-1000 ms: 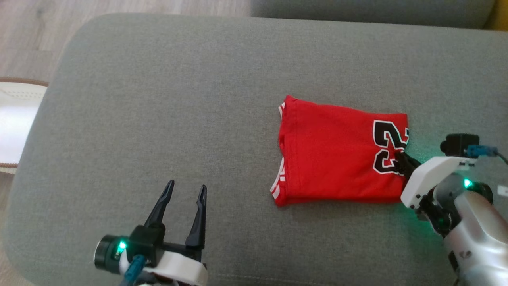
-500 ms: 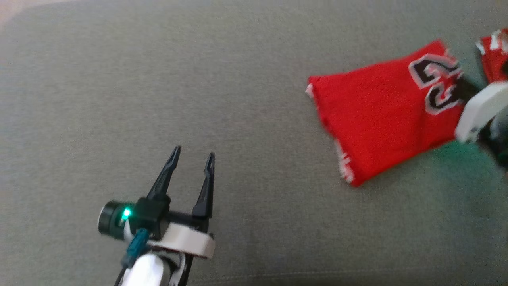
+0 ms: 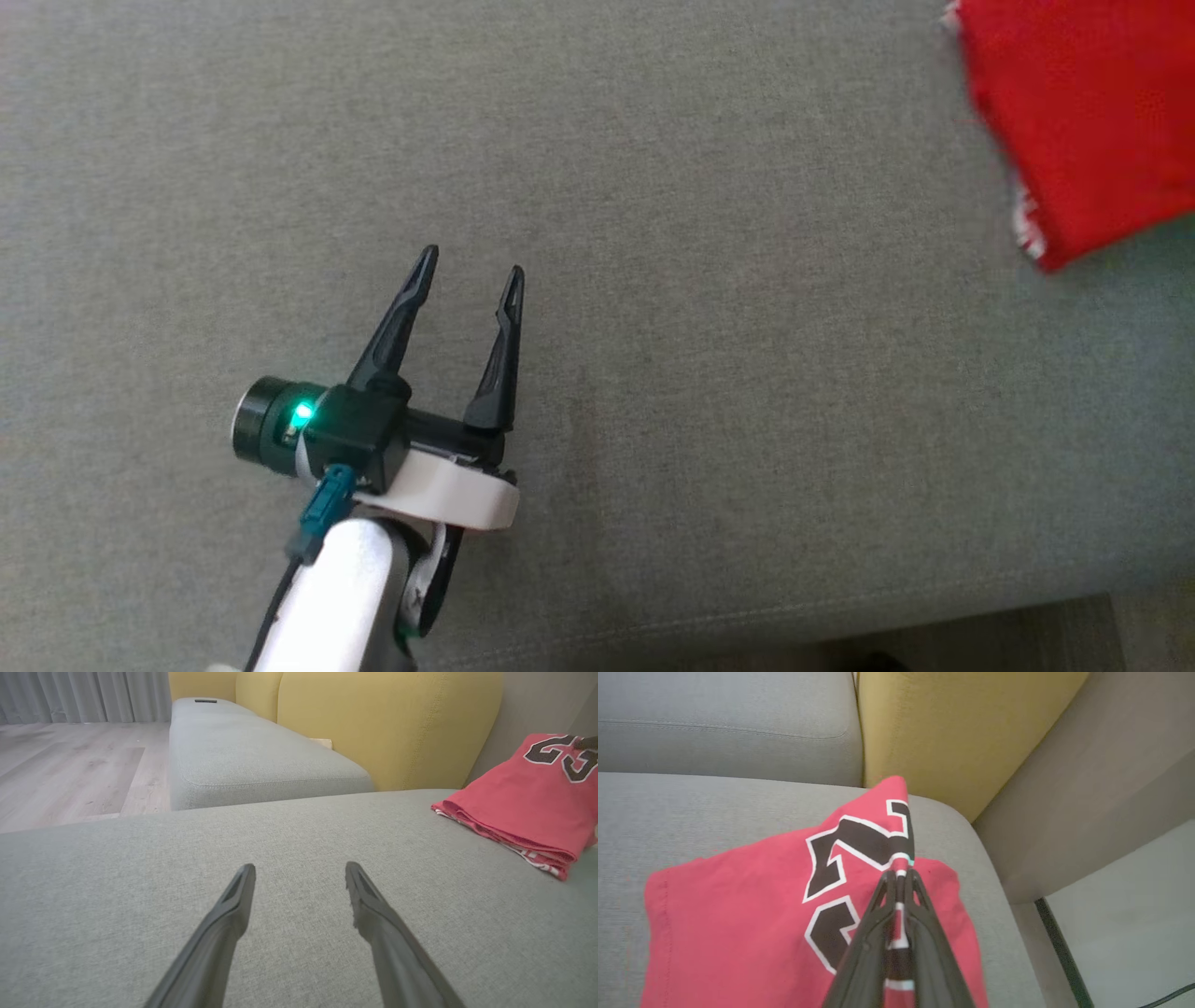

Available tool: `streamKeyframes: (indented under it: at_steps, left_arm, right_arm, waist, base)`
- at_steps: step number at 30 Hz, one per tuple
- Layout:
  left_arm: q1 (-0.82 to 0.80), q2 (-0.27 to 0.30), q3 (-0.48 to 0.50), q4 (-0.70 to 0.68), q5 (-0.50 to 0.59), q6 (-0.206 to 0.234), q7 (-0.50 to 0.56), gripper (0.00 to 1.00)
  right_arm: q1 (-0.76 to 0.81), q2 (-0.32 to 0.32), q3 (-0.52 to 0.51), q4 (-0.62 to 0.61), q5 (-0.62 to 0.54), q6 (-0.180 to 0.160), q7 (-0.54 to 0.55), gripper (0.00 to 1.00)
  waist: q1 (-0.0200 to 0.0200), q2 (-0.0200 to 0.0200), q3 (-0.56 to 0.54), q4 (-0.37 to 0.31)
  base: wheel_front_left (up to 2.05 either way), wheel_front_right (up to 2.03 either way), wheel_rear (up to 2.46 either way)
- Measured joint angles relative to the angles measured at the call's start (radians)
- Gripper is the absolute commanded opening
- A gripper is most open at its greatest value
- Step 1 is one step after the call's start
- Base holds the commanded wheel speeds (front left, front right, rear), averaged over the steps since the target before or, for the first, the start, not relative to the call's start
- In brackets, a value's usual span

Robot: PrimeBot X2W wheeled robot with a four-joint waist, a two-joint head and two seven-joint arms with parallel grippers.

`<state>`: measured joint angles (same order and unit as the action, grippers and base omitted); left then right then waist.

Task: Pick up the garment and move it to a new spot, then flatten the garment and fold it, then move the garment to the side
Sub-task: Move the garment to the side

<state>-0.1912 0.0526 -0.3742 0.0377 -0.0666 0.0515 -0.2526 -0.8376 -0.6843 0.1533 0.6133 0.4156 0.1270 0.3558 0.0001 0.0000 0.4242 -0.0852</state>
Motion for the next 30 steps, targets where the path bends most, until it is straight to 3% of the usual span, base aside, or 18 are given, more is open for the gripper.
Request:
streamKeyframes:
  at_steps: [6,7,8,11,13,21,30]
  left_arm:
    - [-0.008,0.0,-0.006,0.002,-0.001,-0.007,0.0,1.0]
    - [-0.014,0.0,-0.008,0.002,-0.004,-0.007,0.0,1.0]
    - [-0.022,0.0,-0.009,0.001,-0.011,-0.007,0.0,1.0]
    - [-0.037,0.0,-0.012,-0.005,-0.022,-0.002,0.0,1.0]
    - [-0.037,0.0,-0.009,-0.01,-0.025,0.007,0.0,1.0]
    - [0.031,-0.002,0.046,-0.007,-0.054,0.044,-0.004,1.0]
    - [0.152,-0.003,0.125,-0.001,-0.076,0.063,-0.004,1.0]
  right_arm:
    - [0.004,-0.072,-0.093,-0.041,-0.054,0.0,0.046,0.0]
    - [0.009,-0.073,-0.112,-0.049,-0.07,0.0,0.052,0.85]
    - [0.013,-0.073,-0.127,-0.058,-0.081,0.0,0.053,1.0]
    - [0.037,-0.061,-0.179,-0.086,-0.143,0.0,0.034,1.0]
    - [0.06,-0.02,-0.206,-0.109,-0.179,0.0,0.021,1.0]
    - [0.225,0.217,-0.188,-0.169,-0.23,0.0,-0.036,1.0]
    - [0.457,0.458,-0.145,-0.159,-0.194,0.0,-0.266,1.0]
  waist:
    - [0.0,0.0,0.037,-0.004]
    - [0.0,0.0,0.041,-0.003]
    - [0.0,0.0,0.044,0.0]
    - [0.0001,0.0,0.042,0.008]
    - [-0.0001,0.0,0.028,0.013]
    - [-0.0002,0.0,-0.085,0.027]
    - [-0.0002,0.0,-0.251,0.067]
  base:
    - [0.0,0.0,0.0]
    - [0.0,0.0,0.0]
    - [0.0,0.0,0.0]
    - [0.0,0.0,0.0]
    - [0.0,0.0,0.0]
    - [0.0,0.0,0.0]
    - [0.0,0.0,0.0]
